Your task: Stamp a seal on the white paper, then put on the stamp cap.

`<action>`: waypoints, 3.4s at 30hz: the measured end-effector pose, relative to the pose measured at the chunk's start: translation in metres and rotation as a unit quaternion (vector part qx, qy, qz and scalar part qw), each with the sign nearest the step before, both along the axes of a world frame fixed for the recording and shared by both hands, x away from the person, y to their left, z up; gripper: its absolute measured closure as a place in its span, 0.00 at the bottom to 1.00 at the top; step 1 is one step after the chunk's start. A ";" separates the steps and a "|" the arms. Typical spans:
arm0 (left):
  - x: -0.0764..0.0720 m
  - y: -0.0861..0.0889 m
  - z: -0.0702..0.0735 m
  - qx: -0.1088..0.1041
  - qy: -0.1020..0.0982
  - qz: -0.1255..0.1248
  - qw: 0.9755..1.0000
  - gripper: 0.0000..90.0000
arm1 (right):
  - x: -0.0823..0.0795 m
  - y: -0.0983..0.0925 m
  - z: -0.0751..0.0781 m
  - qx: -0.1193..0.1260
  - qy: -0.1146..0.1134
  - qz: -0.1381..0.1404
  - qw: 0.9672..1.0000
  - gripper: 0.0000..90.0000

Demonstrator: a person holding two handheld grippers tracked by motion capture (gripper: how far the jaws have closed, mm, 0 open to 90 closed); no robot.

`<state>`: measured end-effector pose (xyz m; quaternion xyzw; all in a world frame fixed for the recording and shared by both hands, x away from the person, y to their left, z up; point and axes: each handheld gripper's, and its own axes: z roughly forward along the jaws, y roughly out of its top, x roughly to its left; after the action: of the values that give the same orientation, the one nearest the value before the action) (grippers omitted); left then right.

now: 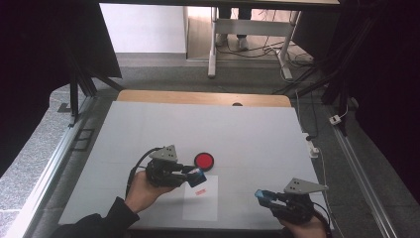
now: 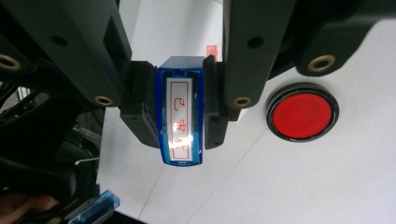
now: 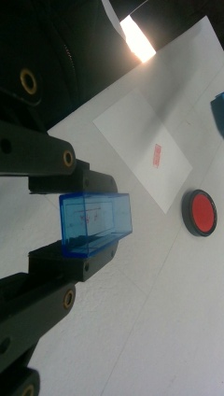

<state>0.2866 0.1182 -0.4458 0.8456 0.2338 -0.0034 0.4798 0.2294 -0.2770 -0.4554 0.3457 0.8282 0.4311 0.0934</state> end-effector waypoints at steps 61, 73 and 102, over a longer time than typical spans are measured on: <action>-0.003 0.018 0.021 -0.037 -0.037 -0.046 0.998 0.78 | 0.044 0.104 0.010 0.033 -0.004 0.204 0.978 0.76; -0.004 0.018 0.022 -0.041 -0.042 -0.068 0.996 0.78 | 0.053 0.119 0.006 0.038 -0.009 0.227 0.973 0.76; -0.007 0.011 0.014 -0.040 -0.079 -0.145 0.985 0.78 | 0.060 0.152 -0.009 0.045 0.009 0.300 0.953 0.77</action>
<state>0.2799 0.1296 -0.4320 0.8483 0.0692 -0.0152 0.5247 0.2896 -0.1251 -0.4639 0.0892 0.8740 0.4735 -0.0630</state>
